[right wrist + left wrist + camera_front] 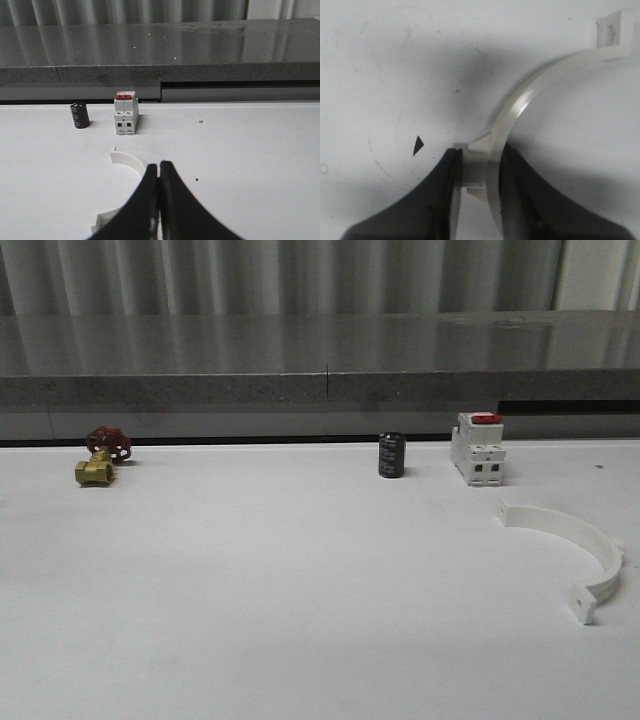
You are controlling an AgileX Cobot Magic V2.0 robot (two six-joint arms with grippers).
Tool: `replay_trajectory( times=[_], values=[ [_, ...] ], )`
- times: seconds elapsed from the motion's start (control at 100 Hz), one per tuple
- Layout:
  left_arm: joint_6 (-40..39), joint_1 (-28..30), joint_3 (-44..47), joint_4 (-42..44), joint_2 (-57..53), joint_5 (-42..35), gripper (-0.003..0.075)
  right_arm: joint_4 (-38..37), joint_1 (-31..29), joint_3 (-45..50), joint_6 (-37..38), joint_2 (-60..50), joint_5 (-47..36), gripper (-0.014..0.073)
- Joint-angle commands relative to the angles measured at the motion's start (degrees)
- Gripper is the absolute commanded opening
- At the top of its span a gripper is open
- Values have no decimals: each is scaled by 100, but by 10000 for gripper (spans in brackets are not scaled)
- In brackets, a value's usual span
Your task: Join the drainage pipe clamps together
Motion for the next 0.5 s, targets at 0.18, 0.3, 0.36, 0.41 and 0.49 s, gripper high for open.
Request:
replay_trajectory(
  times=[0.18,0.3,0.36,0.41,0.49],
  values=[
    [-11,-182,-159,-328,-572,254,20,-17,-44,-93,-11,-103,-445,-67],
    [-143,-492,-159,-425,-982,362,20,-17,-44,-93,-11,-103,-445,-67],
    [-481,-757,-159,-425,-1207,438,21,-17,-44,-93,-11,-103,-445,-67],
    [-650,-943,-159,-425,-1355,497,21,-17,-44,-93,-11,-103,-445,-67],
    [-1021,-1350,-159,-414,-1510,537,21,-17,-44,-93,-11,-103,-445,-67]
  ],
)
